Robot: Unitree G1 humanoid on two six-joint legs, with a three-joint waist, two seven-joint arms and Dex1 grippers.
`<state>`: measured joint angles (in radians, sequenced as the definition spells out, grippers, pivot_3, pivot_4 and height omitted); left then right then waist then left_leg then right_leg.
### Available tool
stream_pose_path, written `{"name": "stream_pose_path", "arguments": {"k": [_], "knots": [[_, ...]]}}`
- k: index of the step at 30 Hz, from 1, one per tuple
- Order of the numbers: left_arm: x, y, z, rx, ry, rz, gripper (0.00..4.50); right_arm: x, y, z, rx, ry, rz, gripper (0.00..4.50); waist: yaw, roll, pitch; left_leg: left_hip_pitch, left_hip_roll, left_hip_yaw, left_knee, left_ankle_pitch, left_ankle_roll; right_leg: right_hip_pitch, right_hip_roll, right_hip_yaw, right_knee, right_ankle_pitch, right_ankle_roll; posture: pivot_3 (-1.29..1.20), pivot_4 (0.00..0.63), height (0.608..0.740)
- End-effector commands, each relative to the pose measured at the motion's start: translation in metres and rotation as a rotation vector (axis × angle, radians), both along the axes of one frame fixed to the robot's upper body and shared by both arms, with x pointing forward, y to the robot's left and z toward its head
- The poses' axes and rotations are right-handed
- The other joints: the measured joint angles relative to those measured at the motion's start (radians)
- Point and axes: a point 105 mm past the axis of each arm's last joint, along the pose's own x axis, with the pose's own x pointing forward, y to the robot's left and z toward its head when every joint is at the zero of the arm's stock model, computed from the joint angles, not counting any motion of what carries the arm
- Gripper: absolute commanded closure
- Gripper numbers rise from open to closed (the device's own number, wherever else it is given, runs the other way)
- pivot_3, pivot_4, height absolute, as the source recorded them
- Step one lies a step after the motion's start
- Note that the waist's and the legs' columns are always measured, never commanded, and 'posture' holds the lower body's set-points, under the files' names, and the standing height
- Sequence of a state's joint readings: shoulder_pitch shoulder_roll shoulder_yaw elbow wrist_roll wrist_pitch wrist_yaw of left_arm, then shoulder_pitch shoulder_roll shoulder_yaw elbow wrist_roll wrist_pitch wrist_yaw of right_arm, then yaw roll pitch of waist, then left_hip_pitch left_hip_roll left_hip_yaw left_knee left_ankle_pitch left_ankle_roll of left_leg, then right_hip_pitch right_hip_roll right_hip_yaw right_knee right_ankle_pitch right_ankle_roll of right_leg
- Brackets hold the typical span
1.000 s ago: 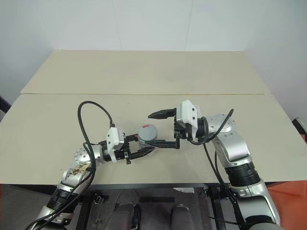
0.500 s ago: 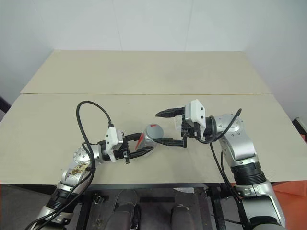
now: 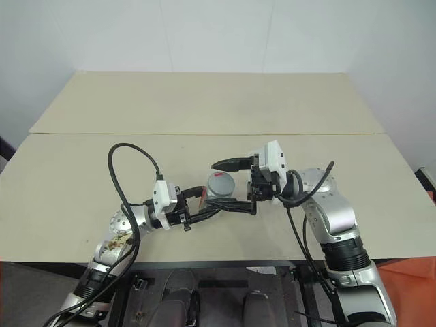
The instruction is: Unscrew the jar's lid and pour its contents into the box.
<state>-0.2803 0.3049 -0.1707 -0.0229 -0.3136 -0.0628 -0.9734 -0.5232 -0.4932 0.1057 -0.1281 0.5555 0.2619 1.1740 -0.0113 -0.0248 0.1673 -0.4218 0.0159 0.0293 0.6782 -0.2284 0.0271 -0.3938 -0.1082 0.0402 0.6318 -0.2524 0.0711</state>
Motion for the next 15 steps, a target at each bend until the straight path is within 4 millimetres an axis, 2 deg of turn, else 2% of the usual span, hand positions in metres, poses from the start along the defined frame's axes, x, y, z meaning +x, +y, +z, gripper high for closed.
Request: {"name": "stream_pose_path", "arguments": {"k": [1, 9, 15], "knots": [[0.000, -0.001, 0.013, -0.029, -0.058, 0.002, 2.37, 0.000, -0.002, 0.010, 0.047, -0.009, -0.020, 0.03, 0.000, 0.000, 0.000, 0.000, 0.000, 0.000, 0.000, 0.000, 0.000, 0.000, 0.000, 0.000, 0.000, 0.000, 0.000, 0.00, 0.150, 0.740], [0.001, -0.004, 0.016, -0.040, -0.069, -0.002, 2.37, -0.002, 0.003, 0.003, 0.044, 0.041, -0.004, 0.03, 0.000, 0.000, 0.000, 0.000, 0.000, 0.000, 0.000, 0.000, 0.000, 0.000, 0.000, 0.000, 0.000, 0.000, 0.000, 0.00, 0.150, 0.740], [0.000, -0.008, 0.014, -0.036, -0.064, -0.013, 2.37, -0.004, 0.012, 0.006, 0.069, 0.032, 0.006, 0.03, -0.001, 0.000, 0.000, 0.000, 0.000, 0.000, 0.000, 0.000, 0.000, 0.000, 0.000, 0.000, 0.000, 0.000, 0.000, 0.00, 0.150, 0.740]]}}
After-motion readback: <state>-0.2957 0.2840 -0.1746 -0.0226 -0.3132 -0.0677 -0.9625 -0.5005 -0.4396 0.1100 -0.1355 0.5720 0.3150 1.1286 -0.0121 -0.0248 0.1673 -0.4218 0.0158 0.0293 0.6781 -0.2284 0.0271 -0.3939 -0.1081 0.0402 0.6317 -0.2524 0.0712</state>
